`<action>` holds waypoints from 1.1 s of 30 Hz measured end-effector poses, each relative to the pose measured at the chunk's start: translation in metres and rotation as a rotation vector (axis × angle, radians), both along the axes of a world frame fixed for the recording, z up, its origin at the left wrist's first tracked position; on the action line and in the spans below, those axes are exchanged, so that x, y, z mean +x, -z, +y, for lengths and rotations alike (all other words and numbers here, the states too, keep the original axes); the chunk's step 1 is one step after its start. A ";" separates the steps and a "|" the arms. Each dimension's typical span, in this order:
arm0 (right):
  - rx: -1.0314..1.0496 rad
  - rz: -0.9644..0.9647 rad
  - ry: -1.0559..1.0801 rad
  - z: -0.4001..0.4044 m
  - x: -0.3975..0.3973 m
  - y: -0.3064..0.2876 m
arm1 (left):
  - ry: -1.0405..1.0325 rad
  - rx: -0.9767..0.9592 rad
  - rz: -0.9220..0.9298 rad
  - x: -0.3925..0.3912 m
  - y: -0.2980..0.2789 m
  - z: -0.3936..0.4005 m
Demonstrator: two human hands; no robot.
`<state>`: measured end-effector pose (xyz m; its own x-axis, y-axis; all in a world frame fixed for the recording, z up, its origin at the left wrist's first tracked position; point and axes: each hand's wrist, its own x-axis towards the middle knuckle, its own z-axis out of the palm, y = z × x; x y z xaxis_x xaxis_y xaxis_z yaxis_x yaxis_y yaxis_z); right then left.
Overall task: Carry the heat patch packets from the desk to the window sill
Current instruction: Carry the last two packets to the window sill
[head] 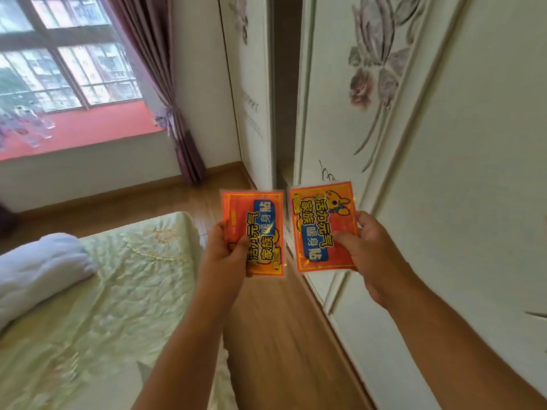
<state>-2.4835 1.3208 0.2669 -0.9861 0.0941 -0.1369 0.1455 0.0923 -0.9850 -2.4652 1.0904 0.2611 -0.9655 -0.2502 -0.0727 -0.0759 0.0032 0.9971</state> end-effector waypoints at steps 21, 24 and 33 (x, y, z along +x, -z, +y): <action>-0.024 -0.054 -0.582 -0.196 -0.299 0.030 | -0.603 -0.022 -0.048 -0.175 0.029 -0.150; -0.024 -0.046 -0.595 -0.191 -0.362 0.023 | -0.613 -0.036 -0.026 -0.234 0.018 -0.141; -0.057 -0.073 -0.561 -0.159 -0.484 0.020 | -0.556 -0.033 -0.024 -0.362 0.011 -0.102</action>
